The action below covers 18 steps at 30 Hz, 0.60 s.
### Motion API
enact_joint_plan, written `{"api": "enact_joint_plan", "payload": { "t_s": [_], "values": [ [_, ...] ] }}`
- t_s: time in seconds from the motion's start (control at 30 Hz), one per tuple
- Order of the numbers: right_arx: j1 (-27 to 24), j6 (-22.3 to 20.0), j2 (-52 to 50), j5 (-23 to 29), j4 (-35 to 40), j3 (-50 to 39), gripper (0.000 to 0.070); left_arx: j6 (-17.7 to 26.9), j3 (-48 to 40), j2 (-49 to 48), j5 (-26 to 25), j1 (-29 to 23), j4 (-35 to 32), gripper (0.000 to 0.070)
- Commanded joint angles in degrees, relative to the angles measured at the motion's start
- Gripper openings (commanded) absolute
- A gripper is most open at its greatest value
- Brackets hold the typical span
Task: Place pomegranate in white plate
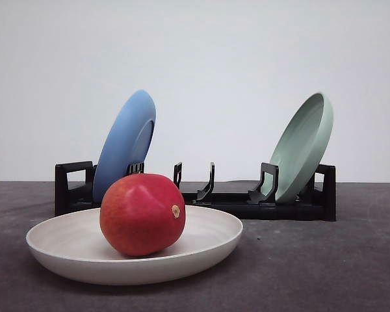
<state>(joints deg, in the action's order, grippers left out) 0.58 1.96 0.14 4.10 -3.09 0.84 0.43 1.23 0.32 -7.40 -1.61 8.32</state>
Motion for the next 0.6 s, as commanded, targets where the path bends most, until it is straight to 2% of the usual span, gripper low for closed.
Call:
{"api": "enact_joint_plan", "payload": {
  "t_s": [0.0,0.57],
  "values": [
    [0.0,0.7,0.1,0.0,0.5,-0.2,0.003,0.4,-0.5,0.0,0.1,0.0,-0.6,0.0],
    [0.0,0.7,0.1,0.0,0.5,-0.2,0.003,0.4,-0.5,0.0,0.1,0.0,-0.6,0.0]
  ]
}}
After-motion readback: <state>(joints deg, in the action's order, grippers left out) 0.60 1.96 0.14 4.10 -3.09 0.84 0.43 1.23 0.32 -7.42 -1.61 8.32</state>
